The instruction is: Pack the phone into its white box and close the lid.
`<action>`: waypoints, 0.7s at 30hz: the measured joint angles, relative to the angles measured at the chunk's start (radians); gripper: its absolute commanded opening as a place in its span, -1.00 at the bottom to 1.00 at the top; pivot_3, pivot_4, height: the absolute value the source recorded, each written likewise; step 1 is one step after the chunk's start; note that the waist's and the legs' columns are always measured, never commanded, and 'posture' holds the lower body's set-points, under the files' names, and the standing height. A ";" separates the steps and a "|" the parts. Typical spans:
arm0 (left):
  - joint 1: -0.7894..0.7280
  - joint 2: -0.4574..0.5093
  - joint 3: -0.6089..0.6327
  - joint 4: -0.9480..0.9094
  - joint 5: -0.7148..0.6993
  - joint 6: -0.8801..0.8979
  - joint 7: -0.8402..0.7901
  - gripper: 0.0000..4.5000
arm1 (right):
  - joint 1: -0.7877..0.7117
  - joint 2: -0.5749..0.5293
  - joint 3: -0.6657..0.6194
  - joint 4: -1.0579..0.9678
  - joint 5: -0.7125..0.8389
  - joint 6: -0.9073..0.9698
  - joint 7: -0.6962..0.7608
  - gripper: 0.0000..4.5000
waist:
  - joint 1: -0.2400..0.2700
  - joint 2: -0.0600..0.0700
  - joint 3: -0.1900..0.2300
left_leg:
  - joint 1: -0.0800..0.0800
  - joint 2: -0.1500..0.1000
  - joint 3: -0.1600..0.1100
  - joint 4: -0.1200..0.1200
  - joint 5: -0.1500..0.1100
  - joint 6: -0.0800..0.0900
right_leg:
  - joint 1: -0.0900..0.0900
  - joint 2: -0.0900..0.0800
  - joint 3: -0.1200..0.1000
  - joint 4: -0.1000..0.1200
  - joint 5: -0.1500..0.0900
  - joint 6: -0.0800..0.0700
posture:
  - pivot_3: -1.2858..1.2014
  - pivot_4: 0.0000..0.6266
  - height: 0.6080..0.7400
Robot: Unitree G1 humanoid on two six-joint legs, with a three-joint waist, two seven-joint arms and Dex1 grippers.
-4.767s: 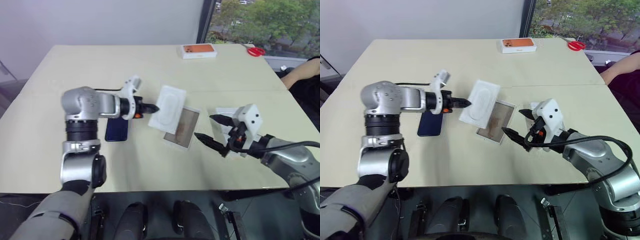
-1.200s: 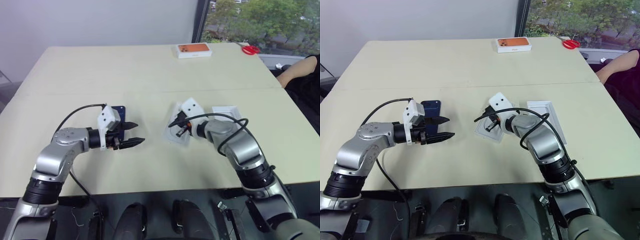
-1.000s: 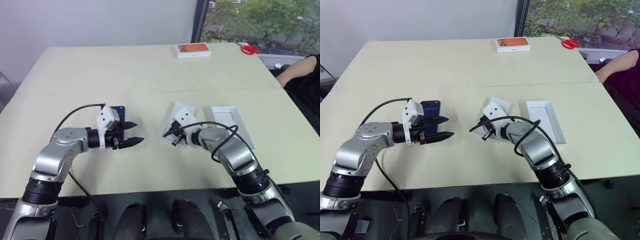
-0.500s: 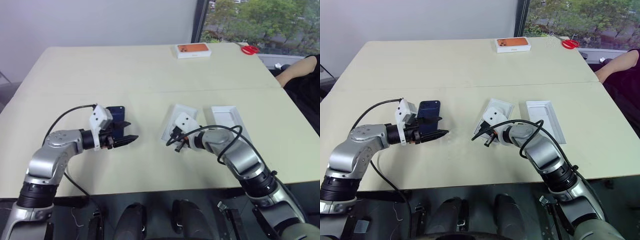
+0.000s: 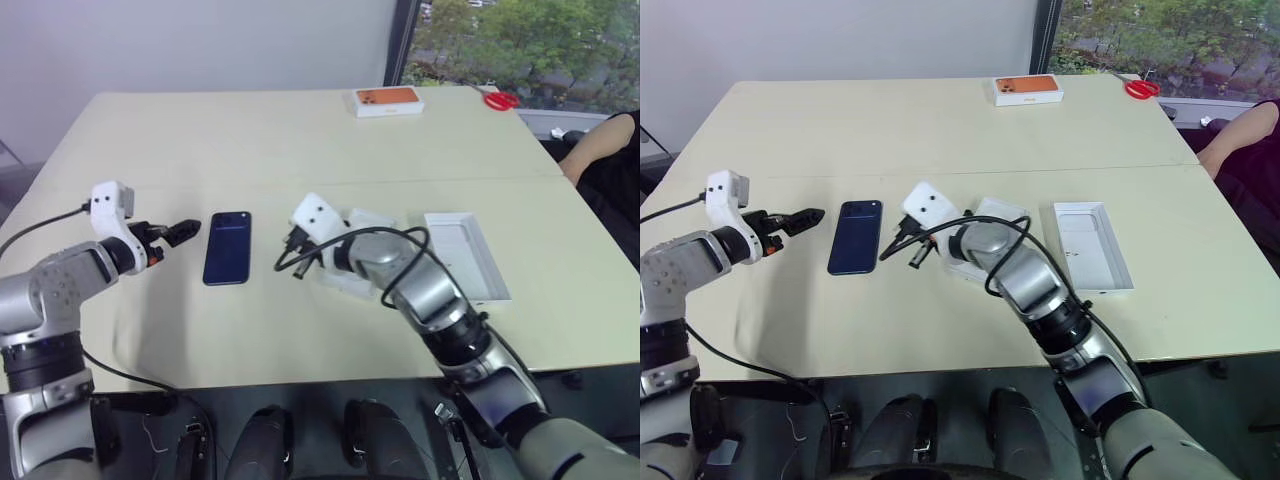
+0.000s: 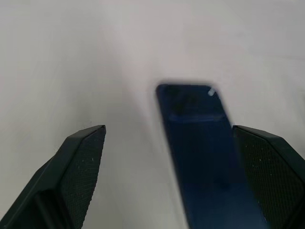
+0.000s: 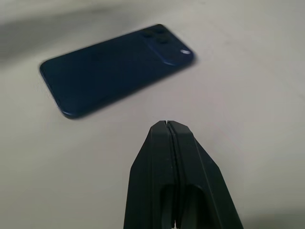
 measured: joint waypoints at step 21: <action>-0.151 -0.069 -0.029 0.119 -0.022 0.322 -0.037 0.98 | -0.086 0.190 0.091 0.417 -0.131 -0.182 0.060 -1.00 | 0.001 0.001 -0.001 | 0.002 -0.003 -0.001 -0.002 0.003 -0.006 | 0.000 -0.008 0.000 0.001 0.000 0.000 | 0.03 -0.52 1.00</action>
